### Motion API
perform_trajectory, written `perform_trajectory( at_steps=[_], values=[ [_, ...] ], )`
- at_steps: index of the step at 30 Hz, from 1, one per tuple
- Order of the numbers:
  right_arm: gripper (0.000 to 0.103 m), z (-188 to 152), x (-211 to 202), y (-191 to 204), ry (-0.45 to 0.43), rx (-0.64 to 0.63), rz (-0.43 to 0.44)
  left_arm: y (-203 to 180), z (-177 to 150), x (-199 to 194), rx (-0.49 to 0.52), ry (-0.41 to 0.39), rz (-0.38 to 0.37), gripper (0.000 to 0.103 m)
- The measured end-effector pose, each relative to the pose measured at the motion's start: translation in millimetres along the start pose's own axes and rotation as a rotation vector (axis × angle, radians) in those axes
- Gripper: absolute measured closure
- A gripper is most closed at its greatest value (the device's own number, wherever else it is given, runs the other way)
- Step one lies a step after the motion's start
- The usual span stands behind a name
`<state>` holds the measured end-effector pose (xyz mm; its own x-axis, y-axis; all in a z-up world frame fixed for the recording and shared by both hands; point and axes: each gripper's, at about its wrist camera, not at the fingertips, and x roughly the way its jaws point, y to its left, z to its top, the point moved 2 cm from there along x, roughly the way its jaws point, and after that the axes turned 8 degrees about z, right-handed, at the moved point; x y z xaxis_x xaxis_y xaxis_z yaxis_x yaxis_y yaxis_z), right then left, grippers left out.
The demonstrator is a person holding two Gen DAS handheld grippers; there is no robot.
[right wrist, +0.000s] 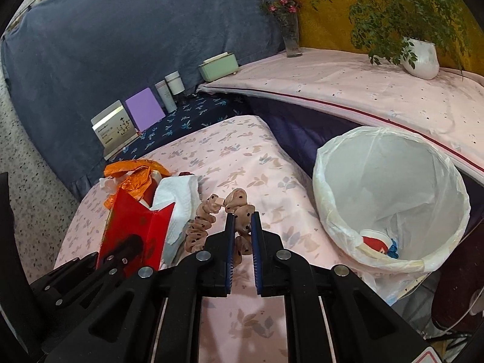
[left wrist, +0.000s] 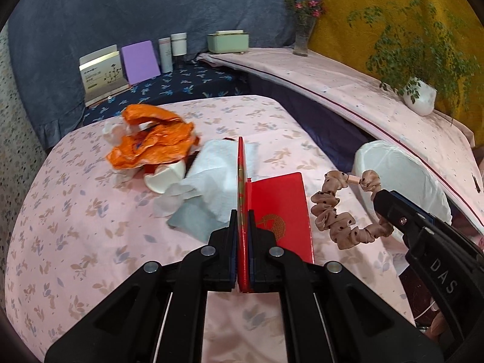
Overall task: Collect trash
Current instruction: 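Carry the envelope and scrunchie over the bin and open both grippers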
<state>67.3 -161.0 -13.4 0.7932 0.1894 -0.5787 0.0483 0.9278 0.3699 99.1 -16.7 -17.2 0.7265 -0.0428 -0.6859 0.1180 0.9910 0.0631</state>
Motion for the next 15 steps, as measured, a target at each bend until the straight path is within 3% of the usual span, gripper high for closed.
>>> perform_trajectory(
  at_steps=[15],
  values=[
    [0.092, 12.3, -25.6, -93.3, -0.065, 0.134, -0.104, -98.8, 12.4, 9.2, 0.133, -0.012, -0.099, 0.098]
  ],
)
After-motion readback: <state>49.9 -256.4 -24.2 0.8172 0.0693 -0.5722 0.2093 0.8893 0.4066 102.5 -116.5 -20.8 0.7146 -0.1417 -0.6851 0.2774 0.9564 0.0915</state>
